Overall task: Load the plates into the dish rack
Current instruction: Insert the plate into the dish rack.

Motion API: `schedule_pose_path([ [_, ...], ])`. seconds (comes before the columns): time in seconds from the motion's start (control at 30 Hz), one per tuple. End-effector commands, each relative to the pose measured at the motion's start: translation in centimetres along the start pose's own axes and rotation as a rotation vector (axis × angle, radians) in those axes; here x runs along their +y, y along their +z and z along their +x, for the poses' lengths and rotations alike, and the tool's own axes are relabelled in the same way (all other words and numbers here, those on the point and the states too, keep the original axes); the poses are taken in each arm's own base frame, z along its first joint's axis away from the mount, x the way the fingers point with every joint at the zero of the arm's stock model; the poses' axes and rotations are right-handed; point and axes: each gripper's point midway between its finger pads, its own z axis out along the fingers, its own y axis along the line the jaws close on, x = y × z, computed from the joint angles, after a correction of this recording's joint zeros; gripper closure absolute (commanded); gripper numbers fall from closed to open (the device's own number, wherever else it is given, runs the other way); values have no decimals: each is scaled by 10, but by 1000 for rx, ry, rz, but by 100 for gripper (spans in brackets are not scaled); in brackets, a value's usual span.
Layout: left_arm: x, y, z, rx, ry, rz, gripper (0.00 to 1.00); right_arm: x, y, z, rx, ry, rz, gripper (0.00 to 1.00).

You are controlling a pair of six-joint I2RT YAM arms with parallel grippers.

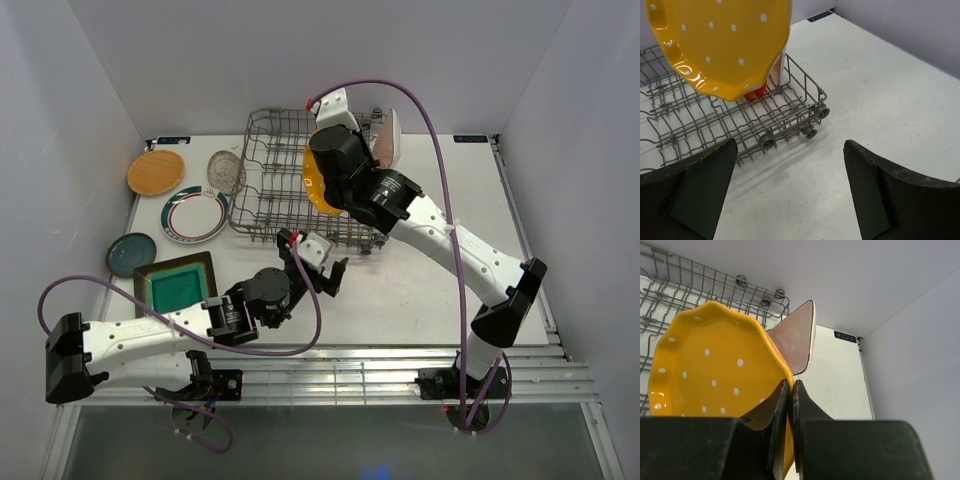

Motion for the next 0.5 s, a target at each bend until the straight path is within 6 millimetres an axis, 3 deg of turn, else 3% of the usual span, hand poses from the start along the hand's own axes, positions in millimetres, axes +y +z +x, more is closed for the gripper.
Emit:
schedule_pose_path([
  [0.0,5,2,-17,-103,77,-66,2,-33,-11,-45,-92,207,37,92],
  [0.47,-4,17,-69,-249,201,-65,2,-17,-7,-45,-70,184,-9,92],
])
